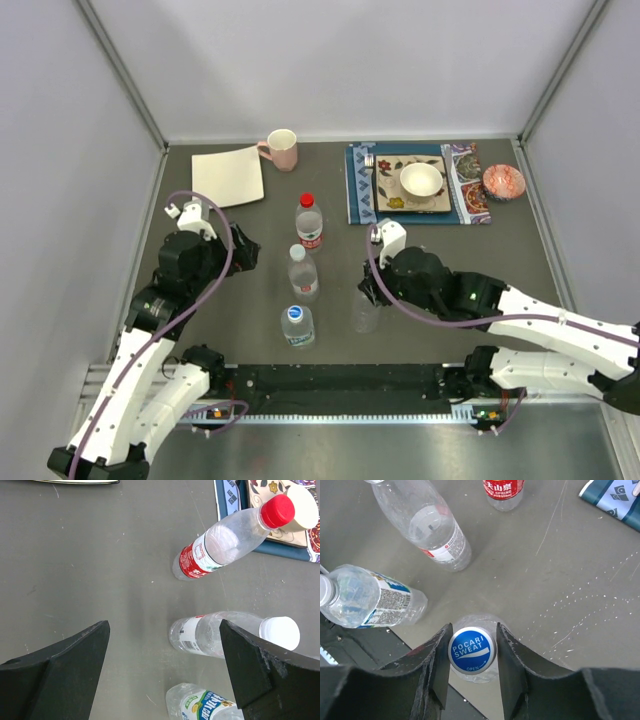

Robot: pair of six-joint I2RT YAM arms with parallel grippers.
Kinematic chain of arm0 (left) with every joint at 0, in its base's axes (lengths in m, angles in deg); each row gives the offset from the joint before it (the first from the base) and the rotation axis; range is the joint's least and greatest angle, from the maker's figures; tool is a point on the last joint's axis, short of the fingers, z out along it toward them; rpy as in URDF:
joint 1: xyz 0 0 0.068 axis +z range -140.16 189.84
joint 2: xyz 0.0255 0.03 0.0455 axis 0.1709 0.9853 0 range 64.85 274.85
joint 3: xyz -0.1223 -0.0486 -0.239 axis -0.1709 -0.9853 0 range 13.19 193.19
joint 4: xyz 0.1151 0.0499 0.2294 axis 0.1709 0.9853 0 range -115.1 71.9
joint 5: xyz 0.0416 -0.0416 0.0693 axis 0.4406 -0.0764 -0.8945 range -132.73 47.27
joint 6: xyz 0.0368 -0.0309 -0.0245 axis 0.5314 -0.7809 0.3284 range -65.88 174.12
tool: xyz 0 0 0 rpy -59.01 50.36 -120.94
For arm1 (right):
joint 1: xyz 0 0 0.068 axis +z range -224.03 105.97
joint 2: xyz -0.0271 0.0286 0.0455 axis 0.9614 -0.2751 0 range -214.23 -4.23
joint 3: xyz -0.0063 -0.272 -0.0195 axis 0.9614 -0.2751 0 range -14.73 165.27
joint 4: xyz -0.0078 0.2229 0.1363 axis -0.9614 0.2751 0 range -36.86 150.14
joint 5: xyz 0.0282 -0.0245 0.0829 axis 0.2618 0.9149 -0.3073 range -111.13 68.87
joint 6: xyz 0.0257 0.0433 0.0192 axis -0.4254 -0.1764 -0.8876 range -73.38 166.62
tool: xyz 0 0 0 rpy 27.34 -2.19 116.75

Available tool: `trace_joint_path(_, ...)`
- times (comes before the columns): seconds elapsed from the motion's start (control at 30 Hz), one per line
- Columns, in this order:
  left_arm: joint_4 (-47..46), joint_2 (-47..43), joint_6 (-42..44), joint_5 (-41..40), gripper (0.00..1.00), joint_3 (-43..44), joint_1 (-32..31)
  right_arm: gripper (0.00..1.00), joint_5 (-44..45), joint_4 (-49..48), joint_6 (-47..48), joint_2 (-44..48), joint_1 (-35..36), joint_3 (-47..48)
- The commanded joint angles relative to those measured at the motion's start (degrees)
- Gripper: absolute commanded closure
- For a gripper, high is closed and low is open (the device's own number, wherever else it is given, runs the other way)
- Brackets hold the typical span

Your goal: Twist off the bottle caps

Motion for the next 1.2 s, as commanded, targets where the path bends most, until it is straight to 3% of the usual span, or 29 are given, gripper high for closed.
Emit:
trace_joint_path(0.0, -1.2, -0.4, 1.1, -1.2, 0.03, 0.7, 0.2, 0.65, -0.1, -0.3, -1.4, 1.9, 0.6, 0.2)
trace_joint_path(0.17, -0.4, 0.3, 2.8, -4.4, 0.04, 4.8, 0.2, 0.67, 3.2, 2.7, -0.6, 4.3, 0.6, 5.9)
trace_joint_path(0.37, -0.9, 3.0, 4.0, -10.0, 0.05, 17.5, 0.1, 0.82, 11.2, 6.6, 1.7, 4.0, 0.7, 17.8)
trace_joint_path(0.47, -7.5, 3.6, 4.8, -2.9, 0.07, 18.9, 0.1, 0.84, 13.8, 9.0, 2.0, 2.1, 0.2, 25.4)
trace_joint_path(0.53, -11.1, 5.4, 5.8, 6.3, 0.07, 21.2, 0.0, 0.96, 13.3, 10.3, 1.9, 0.1, -1.6, 32.1)
trace_joint_path(0.57, -11.2, 8.5, 5.5, 9.0, 0.07, 24.9, 0.0, 1.0, 12.1, 11.2, 1.2, -0.6, -2.9, 34.4)
trace_joint_path(0.67, -13.7, 14.2, 3.3, 23.8, 0.01, 31.2, -0.2, 1.0, 1.9, 12.1, -2.2, -2.7, -10.3, 41.1)
trace_joint_path(0.87, -24.2, 17.8, 0.0, 42.8, 0.01, 32.3, -2.0, 1.0, -24.3, 12.0, -11.6, -4.9, -23.5, 45.4)
trace_joint_path(1.0, -24.5, 19.1, 1.9, 47.3, 0.01, 31.9, -4.8, 1.0, -37.9, 8.8, -14.8, -5.2, -25.9, 44.9)
trace_joint_path(1.17, -24.6, 21.5, 1.9, 50.8, 0.01, 33.7, -7.5, 1.0, -40.7, 7.3, -15.1, -5.1, -26.0, 45.5)
